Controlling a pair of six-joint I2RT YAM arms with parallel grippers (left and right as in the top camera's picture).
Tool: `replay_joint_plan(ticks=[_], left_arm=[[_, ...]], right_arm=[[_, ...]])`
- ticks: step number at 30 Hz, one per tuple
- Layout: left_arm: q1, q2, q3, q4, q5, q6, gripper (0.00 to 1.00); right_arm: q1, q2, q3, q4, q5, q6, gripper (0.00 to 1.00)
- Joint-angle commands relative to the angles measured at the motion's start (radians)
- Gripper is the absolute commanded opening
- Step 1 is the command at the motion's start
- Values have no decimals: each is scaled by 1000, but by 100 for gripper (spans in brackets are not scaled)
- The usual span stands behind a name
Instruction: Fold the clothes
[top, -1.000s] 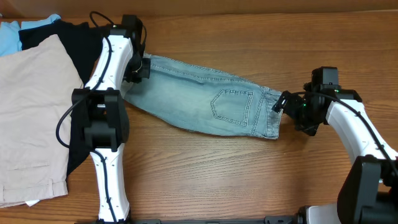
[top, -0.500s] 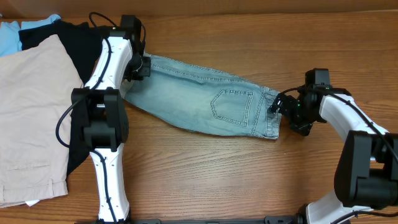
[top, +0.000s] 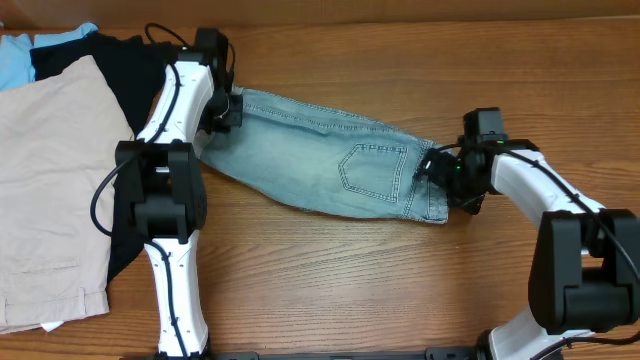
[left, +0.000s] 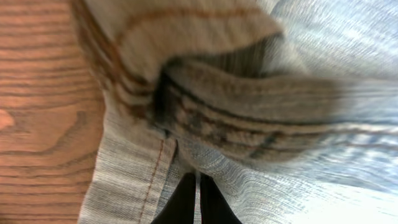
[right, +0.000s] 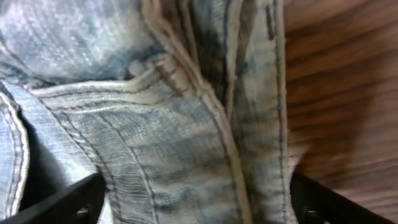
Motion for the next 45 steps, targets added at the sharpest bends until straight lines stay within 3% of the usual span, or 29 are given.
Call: replay_joint_plan(ticks=[1, 5, 13, 15, 16, 18, 26, 37, 41, 45], left_arm=[[2, -4, -23, 4, 12, 3, 7], [2, -4, -29, 5, 12, 3, 5], [1, -4, -29, 16, 13, -16, 4], [1, -4, -29, 16, 13, -16, 4], [1, -4, -29, 20, 13, -16, 4], [1, -4, -29, 24, 13, -16, 4], [1, -7, 15, -30, 24, -16, 4], [-17, -7, 228, -273, 196, -16, 4], [-30, -7, 239, -320, 316, 8, 4], [-49, -7, 238, -344, 503, 134, 4]], right_arm=[[17, 15, -5, 3, 89, 95, 90], [16, 15, -5, 16, 101, 107, 63], [17, 15, -5, 43, 99, 107, 44], [17, 15, -5, 45, 87, 107, 28], [16, 15, -5, 49, 69, 107, 13], [17, 15, -5, 57, 62, 106, 4], [-35, 2, 21, 32, -10, 51, 4], [-322, -119, 264, -271, -89, -193, 4], [-383, -134, 309, -307, -88, -241, 4], [-400, -133, 313, -309, -84, -252, 4]])
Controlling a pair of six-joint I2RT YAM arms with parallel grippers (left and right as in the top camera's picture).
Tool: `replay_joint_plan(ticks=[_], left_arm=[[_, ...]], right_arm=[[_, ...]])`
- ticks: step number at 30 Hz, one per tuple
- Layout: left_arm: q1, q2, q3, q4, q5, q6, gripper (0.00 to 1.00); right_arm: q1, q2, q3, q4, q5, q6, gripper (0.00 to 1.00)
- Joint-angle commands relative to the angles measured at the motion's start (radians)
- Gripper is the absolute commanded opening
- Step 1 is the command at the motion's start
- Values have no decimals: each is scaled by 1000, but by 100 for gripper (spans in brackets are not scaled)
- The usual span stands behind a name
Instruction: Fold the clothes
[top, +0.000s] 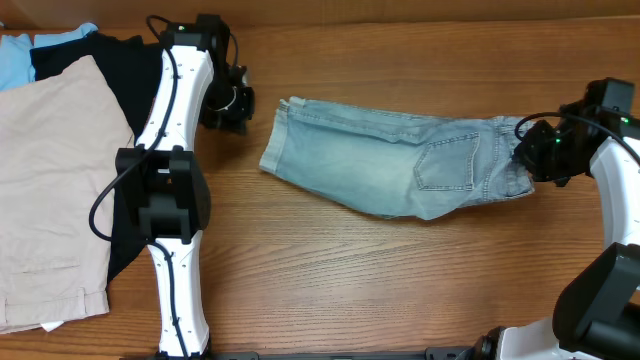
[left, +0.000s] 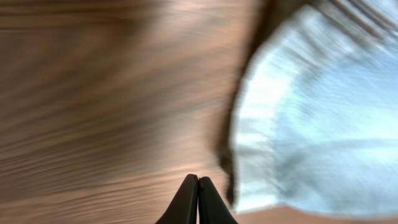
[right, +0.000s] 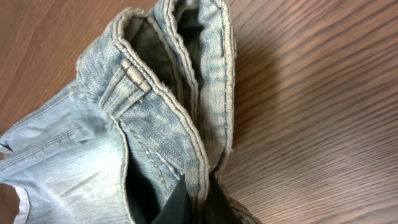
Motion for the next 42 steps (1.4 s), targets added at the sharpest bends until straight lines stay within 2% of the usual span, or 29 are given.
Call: replay_joint_plan(ticks=[1, 3, 6, 9, 11, 13, 16, 17, 23, 29, 34, 42], left_arm=[[-27, -11, 26, -12, 266, 148, 4], [-31, -11, 26, -8, 368, 227, 6], [-33, -10, 17, 16, 449, 320, 22], [-33, -9, -19, 76, 446, 321, 35], [-33, -9, -61, 121, 447, 320, 36], [-33, -9, -117, 172, 447, 303, 28], [-33, -9, -222, 263, 450, 261, 5], [-33, -9, -245, 283, 450, 254, 4], [-33, -8, -327, 349, 434, 244, 4], [-33, -8, -400, 435, 264, 29, 4], [-33, -8, -431, 464, 248, -32, 4], [-34, -8, -431, 464, 248, -47, 4]], right_arm=[[-6, -25, 25, 3, -8, -45, 4], [-6, -25, 24, 5, -9, -51, 4], [-5, -25, 24, 5, -9, -51, 4], [-5, -25, 24, 2, -9, -53, 4], [-5, -25, 24, 0, -9, -55, 4], [-5, -25, 24, -1, -9, -55, 4], [-5, -25, 24, 1, -9, -55, 4], [-5, -25, 24, 2, -9, -55, 4], [-5, -25, 24, 1, -9, -55, 4], [-6, -25, 37, -6, -13, -69, 4], [6, -32, 107, -92, -13, -85, 4], [197, -70, 134, -93, -51, -26, 4]])
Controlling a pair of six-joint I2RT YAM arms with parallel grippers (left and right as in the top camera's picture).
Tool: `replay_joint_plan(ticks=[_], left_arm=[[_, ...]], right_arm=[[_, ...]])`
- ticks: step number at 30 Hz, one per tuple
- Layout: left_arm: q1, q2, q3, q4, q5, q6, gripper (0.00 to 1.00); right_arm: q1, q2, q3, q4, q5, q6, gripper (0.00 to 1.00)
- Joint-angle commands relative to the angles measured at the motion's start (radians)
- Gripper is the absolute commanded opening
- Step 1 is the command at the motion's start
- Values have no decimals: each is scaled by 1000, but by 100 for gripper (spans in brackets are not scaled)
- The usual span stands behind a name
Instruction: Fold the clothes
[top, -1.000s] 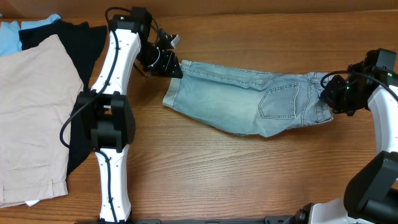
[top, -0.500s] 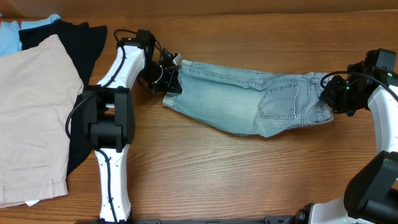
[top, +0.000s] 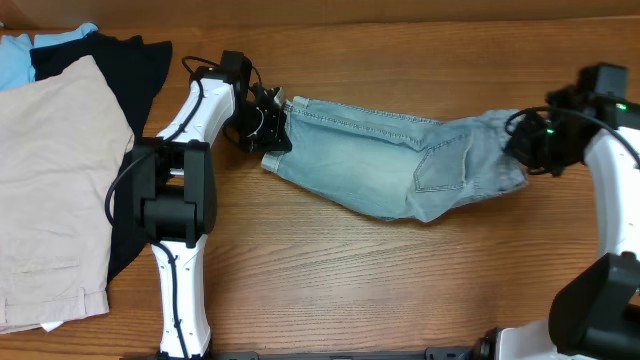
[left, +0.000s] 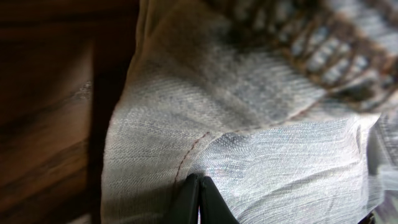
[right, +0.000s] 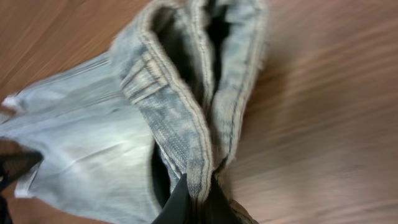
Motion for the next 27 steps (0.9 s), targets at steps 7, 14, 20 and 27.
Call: replay_joint_plan(ticks=[7, 14, 20, 27], left_arm=[[-4, 16, -30, 5, -116, -29, 4], [-27, 16, -30, 16, -117, -29, 4], [-51, 16, -30, 30, -117, -28, 4], [-60, 16, -30, 32, -121, -28, 4]], right_arm=[[369, -51, 38, 190, -43, 164, 4], [574, -49, 38, 390, -16, 227, 4], [703, -14, 38, 460, 163, 272, 4], [732, 96, 38, 504, 183, 294, 4]])
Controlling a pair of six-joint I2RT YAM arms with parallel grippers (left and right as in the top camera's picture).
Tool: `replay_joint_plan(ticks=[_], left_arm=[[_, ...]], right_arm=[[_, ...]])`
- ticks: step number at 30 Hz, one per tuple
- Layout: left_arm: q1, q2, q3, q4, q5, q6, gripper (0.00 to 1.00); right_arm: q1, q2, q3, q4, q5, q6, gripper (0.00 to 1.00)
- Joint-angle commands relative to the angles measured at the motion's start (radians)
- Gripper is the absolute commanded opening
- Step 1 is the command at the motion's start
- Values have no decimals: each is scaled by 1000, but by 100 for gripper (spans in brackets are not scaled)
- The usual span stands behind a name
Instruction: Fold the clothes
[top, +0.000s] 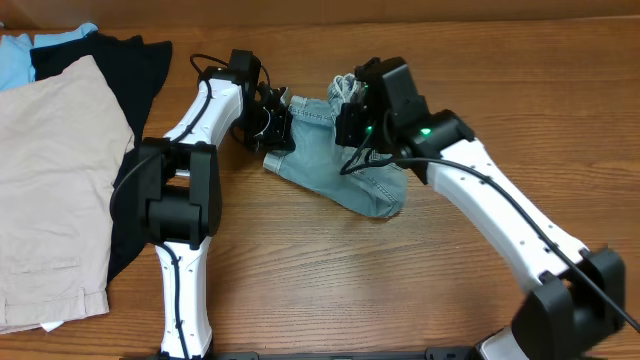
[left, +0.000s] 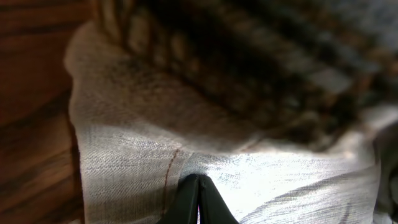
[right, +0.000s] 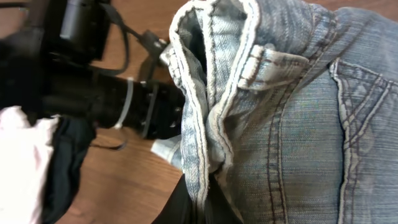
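The light blue denim shorts (top: 365, 185) lie doubled over on themselves on the wooden table (top: 400, 300). My left gripper (top: 272, 128) is shut on the shorts' pale hem end (left: 124, 162) at their left side. My right gripper (top: 346, 122) is shut on the waistband (right: 205, 124) and holds it raised over the left half of the shorts, close to the left gripper. A back pocket (right: 367, 106) shows in the right wrist view. The shorts' lower layer is mostly hidden.
A beige garment (top: 50, 190) lies at the table's left, with a black garment (top: 120, 60) and a light blue one (top: 20, 50) behind it. The left arm's base (top: 165, 200) stands beside them.
My right gripper has moved from the table's far right to the left, with the waistband in it, so the shorts are now doubled over. The left gripper stays shut on the hem end.
First the shorts lay flat, my left gripper shut on the hem and my right open round the waistband. Then the right held the waistband further right, the left shut and off the cloth. Then the left held the hem again; now the waistband is over it.
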Motion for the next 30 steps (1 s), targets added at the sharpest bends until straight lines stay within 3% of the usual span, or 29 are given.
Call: replay_joint_plan(ticks=[1, 10, 23, 24, 28, 30], left_arm=[[-20, 24, -28, 12, -74, -13, 4], [-20, 24, -28, 12, -100, -13, 4], [-20, 24, -28, 17, -100, -13, 4], [-20, 24, -28, 16, -100, -13, 8], [-19, 23, -27, 13, -123, -14, 56], [-16, 23, -25, 10, -126, -15, 72]], right_arm=[[0, 66, 34, 37, 31, 36, 4], [24, 152, 33, 190, -33, 75, 4], [89, 219, 33, 256, -12, 166, 4], [90, 219, 33, 257, -12, 166, 4], [91, 219, 33, 261, -13, 167, 4], [91, 219, 33, 259, -12, 166, 4]])
